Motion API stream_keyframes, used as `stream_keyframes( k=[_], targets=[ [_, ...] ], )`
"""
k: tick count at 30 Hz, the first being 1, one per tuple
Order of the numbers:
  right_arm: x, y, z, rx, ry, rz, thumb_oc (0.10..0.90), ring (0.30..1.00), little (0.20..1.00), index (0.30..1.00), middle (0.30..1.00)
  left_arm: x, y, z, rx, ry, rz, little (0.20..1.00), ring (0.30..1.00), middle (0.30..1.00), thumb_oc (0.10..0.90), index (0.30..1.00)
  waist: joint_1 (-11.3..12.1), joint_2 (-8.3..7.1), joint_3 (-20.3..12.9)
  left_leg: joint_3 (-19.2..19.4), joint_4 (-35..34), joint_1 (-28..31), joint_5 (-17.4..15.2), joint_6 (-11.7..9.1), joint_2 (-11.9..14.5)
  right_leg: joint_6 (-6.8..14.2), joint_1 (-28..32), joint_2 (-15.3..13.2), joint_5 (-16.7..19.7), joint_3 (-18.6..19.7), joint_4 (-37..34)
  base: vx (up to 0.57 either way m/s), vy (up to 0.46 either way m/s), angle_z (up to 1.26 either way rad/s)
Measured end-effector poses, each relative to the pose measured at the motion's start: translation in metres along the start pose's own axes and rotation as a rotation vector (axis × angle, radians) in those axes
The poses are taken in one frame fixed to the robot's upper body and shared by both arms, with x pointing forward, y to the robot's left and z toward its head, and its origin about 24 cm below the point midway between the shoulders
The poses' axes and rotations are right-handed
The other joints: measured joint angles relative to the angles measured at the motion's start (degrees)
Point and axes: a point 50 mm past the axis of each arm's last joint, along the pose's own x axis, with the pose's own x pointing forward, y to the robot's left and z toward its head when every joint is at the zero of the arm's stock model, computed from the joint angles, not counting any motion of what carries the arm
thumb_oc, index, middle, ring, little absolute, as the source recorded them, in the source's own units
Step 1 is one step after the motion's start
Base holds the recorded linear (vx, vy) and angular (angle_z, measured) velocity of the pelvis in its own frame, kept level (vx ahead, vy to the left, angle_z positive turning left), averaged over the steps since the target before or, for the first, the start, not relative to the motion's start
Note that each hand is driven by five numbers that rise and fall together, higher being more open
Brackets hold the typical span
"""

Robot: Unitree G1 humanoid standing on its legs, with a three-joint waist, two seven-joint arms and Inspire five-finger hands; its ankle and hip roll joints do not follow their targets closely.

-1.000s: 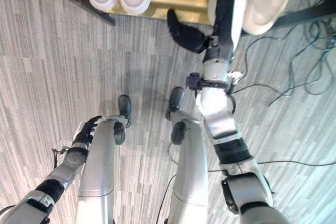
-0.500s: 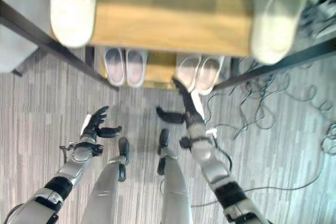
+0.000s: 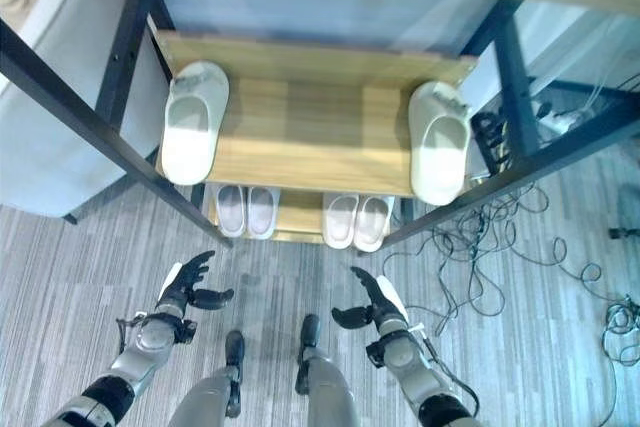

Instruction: Arrange the slippers neatly on the shoe rack.

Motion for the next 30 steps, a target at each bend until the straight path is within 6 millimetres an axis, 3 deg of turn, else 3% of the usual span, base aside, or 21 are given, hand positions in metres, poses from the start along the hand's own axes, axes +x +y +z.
stream_keyframes(
  k=[1,3,7,12,18,26,30],
  targets=[
    [-0.006,-0.004,-0.017,-0.008,0.067,-0.010,0.800,0.900,0.900,0.900,0.900,-0.014,0.006,-0.002,0.094,-0.045,-0.060,0.900,0.900,0.900,0.800,0.900,0.58,1.23,0.47,-0.65,-1.36,1.93,0.59,-0.30,0.04,0.26,2.55,0.61,-0.05,-0.79,-1.50,0.08,-0.046,0.26],
    [-0.012,-0.005,-0.039,-0.024,0.154,-0.005,0.800,0.900,0.900,0.900,0.900,-0.020,0.010,-0.013,0.112,-0.006,-0.071,0.900,0.900,0.900,0.800,0.900,2.46,2.93,0.59,-0.66,-2.99,5.09,0.65,-0.37,0.59,0.46,5.34,1.25,-0.22,-1.12,-2.66,0.12,-0.091,0.08],
    [-0.015,-0.006,-0.053,-0.043,0.224,-0.002,0.800,0.900,0.900,0.900,0.900,-0.025,0.017,-0.022,0.130,0.032,-0.073,0.900,0.900,0.900,0.800,0.900,2.84,5.66,0.08,-1.15,-4.83,7.69,1.35,-0.86,1.37,0.54,8.22,1.81,-0.34,-1.98,-4.26,0.10,-0.090,0.05],
    [-0.023,-0.001,-0.068,-0.047,0.289,0.012,0.800,0.900,0.900,0.900,0.900,-0.027,0.012,-0.013,0.113,-0.014,-0.113,0.900,0.900,0.900,0.800,0.900,2.69,7.10,-0.91,-1.12,-6.34,11.20,1.61,-1.20,2.39,0.36,12.55,3.03,0.24,-2.07,-7.34,0.08,-0.084,0.00],
    [-0.037,0.001,-0.090,-0.060,0.380,0.018,0.800,0.900,0.900,0.900,0.900,-0.027,0.003,0.013,0.015,-0.126,-0.147,0.900,0.900,0.900,0.800,0.900,2.73,9.62,-2.86,-0.87,-6.35,12.71,2.52,-2.54,2.31,0.11,16.90,3.59,2.60,-2.10,-13.34,0.04,-0.066,0.00],
    [-0.047,0.004,-0.103,-0.065,0.439,0.030,0.800,0.900,0.900,0.900,0.900,-0.025,-0.006,0.043,-0.149,-0.241,-0.148,0.900,0.900,0.900,0.800,0.900,2.31,10.05,-3.28,0.00,-6.38,13.95,4.63,-5.03,2.48,-0.53,19.53,4.34,3.85,-1.95,-16.28,0.03,-0.056,-0.02],
    [-0.047,0.003,-0.104,-0.046,0.447,0.015,0.800,0.900,0.900,0.900,0.900,-0.026,-0.008,0.060,-0.166,-0.310,-0.164,0.900,0.900,0.900,0.800,0.900,2.22,10.01,-3.28,0.09,-6.46,14.39,5.52,-5.06,2.62,-0.52,19.92,4.54,3.84,-1.83,-16.28,0.02,-0.028,-0.02]
  ],
)
